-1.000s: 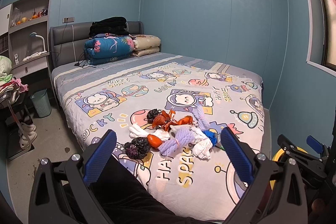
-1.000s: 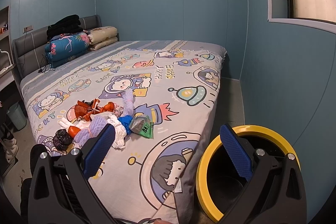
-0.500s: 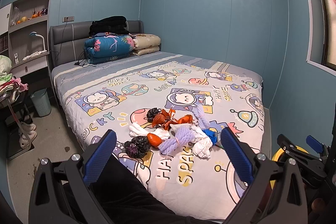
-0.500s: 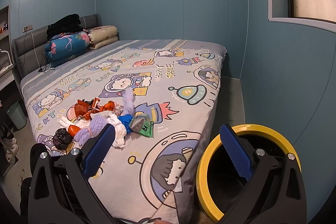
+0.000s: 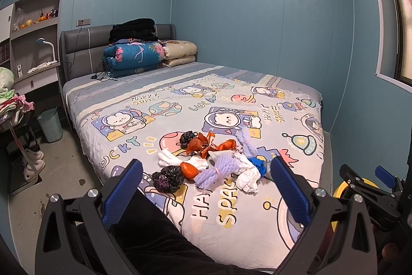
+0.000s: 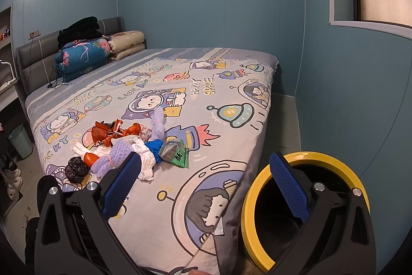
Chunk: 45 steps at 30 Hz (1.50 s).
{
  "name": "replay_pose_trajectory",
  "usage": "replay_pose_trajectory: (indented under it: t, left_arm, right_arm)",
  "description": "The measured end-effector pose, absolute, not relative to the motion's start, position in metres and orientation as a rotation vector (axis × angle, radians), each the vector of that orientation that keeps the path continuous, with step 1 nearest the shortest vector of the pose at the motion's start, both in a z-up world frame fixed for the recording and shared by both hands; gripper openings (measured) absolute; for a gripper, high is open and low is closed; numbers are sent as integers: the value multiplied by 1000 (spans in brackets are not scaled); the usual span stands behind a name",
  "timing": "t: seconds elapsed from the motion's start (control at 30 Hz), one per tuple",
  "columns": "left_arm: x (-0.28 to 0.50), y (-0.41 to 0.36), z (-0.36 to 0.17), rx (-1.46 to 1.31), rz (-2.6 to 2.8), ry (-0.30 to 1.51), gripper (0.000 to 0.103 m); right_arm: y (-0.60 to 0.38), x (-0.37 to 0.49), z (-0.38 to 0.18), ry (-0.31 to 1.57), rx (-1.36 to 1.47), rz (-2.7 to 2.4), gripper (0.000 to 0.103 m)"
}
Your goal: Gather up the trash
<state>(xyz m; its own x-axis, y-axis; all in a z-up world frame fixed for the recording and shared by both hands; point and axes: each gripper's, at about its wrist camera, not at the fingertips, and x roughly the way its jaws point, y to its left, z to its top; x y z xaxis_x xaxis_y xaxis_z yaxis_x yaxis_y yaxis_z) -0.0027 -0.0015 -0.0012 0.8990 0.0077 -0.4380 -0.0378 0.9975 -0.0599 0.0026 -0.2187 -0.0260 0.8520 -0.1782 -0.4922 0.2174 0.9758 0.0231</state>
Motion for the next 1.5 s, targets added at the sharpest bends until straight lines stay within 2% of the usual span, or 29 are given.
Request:
replay_pose_trajectory:
  t: [0.63, 1.03, 1.2, 1.5]
  left_arm:
    - [-4, 0, -9, -64, 19, 457, 96]
    - [5, 12, -23, -89, -116, 485, 96]
    - [31, 31, -28, -151, -190, 516, 96]
    - [77, 62, -64, -26, -134, 599, 96]
  right_arm:
    - [-217, 1, -35, 518, 76, -213, 96]
    - [-227, 28, -36, 485, 68, -249, 96]
    - [-228, 56, -33, 512, 62, -194, 96]
    - [-230, 123, -55, 668, 72, -44, 96]
